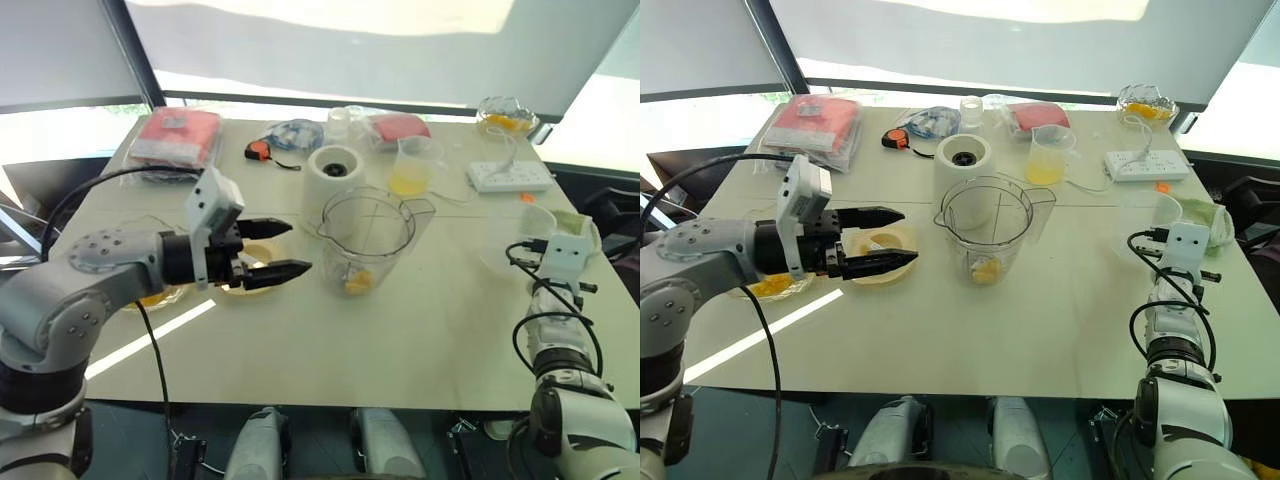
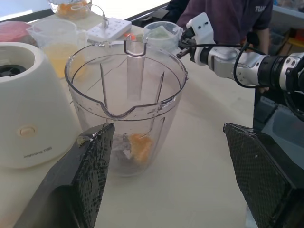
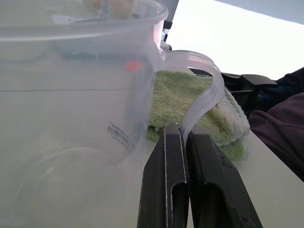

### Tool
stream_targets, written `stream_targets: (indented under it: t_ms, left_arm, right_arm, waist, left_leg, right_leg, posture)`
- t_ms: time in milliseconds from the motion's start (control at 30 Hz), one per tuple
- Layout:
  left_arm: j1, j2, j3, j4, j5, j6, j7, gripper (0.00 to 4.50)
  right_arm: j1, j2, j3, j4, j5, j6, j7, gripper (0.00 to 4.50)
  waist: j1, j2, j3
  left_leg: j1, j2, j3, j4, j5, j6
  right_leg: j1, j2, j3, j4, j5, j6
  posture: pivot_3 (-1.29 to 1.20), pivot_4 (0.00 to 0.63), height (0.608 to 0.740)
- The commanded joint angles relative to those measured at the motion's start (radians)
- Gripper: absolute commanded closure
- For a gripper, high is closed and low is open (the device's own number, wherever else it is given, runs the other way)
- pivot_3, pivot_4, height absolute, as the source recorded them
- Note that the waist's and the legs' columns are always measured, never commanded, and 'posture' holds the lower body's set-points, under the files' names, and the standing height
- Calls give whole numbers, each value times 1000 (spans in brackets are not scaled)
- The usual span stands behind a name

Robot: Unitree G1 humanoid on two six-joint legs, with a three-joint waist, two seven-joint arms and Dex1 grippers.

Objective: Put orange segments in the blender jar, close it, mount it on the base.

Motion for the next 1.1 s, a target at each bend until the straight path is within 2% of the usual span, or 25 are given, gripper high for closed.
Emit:
stream_targets:
  t_ms: [33, 200, 500, 633, 867, 1000, 1100]
  left_arm:
    - [0, 12, 19, -34, -19, -16, 6, 666]
    - [-9, 26, 20, -17, -18, -24, -2, 666]
    - [-81, 64, 2, 78, 25, -70, -61, 666]
    - [-111, 75, -9, 117, 53, -90, -92, 666]
    - [-104, 110, 27, 140, 59, -92, -136, 666]
    - [-79, 139, 46, 161, 80, -111, -150, 666]
    - [-64, 147, 50, 172, 93, -127, -152, 666]
  right_arm:
    - [-18, -12, 1, 7, 10, -15, 5, 4433]
    - [-40, -36, -8, -47, 21, -47, 34, 4433]
    - [-153, -134, -10, -251, 88, -18, 199, 4433]
    - [-218, -171, 48, -452, 134, 58, 398, 4433]
    - [-270, -246, 155, -715, 114, 148, 617, 4433]
    - [-288, -262, 209, -828, 92, 167, 691, 4433]
    - [-293, -254, 242, -888, 29, 115, 681, 4433]
  waist:
    - [-1, 0, 0]
    - [-1, 0, 0]
    - [-2, 3, 6]
    - [-4, 3, 9]
    - [4, 3, 11]
    - [4, 3, 12]
    - [4, 3, 12]
  left_leg:
    - [0, 0, 0, 0, 0, 0]
    - [0, 0, 0, 0, 0, 0]
    - [0, 0, 0, -1, 0, 0]
    - [0, 1, 0, -2, 0, 0]
    - [-3, 1, 0, -4, 0, 0]
    - [-7, 1, 1, -4, 0, 0]
    - [-9, 1, 1, -4, 0, 0]
  right_leg:
    - [0, 0, 0, 0, 0, 0]
    - [0, 0, 0, 0, 0, 0]
    - [-1, 1, 0, 0, 0, 0]
    - [-1, 2, 0, 0, 0, 0]
    - [-6, 1, 0, 1, 0, 1]
    - [-10, 0, 0, 1, 0, 1]
    - [-12, 0, 0, 1, 0, 1]
  posture:
    - [0, 150, 740]
    - [0, 150, 740]
    - [0, 150, 740]
    - [0, 150, 740]
    - [0, 150, 740]
    - [0, 150, 740]
    - [0, 150, 740]
